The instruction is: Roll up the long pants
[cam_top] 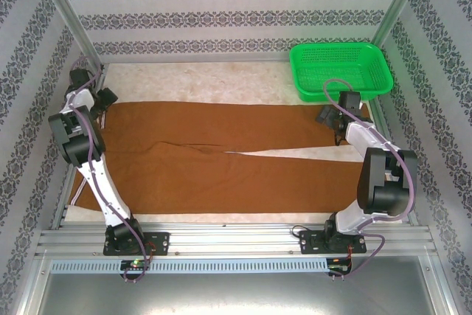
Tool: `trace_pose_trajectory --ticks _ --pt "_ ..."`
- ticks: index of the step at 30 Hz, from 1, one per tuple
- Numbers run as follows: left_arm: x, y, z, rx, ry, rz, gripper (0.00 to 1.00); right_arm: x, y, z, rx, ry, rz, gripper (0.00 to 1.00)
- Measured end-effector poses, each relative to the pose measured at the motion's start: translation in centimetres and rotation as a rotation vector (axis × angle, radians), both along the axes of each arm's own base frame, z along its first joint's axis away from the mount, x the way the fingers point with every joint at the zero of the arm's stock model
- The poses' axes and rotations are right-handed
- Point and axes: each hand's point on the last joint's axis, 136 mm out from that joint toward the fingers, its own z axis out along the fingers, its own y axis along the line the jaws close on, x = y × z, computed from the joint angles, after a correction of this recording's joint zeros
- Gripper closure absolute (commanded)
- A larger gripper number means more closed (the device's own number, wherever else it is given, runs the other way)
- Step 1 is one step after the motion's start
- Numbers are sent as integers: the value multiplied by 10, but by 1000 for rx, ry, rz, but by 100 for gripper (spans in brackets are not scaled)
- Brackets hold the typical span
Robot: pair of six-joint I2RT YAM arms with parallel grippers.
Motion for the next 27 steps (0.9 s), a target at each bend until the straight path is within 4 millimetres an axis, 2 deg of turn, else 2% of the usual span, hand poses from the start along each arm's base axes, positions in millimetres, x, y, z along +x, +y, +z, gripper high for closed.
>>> trace_pose_trajectory --ticks 2,3,9,12,16,19,23,27 --pt "-1 -2 -2 -21 3 -13 81 2 0 -1 5 1 -5 2" --pt "-2 -5 -3 -32 5 -22 99 2 0 -2 8 3 -9 2" --pt "-4 -10 -3 -37 8 -39 100 11 -1 0 13 2 -16 2" --pt "-20 -11 -2 -7 23 -25 100 15 -2 2 12 -3 -16 2" --pt "-52 -17 8 31 58 1 100 18 -3 4 13 0 -21 2" --pt "-56 -19 28 69 42 2 100 20 -8 4 2 16 -46 2" --pt "-47 -22 44 103 22 -25 100 24 -26 4 -4 65 -114 2" --pt "-43 -25 45 109 19 -37 100 24 -64 -6 27 111 -226 2"
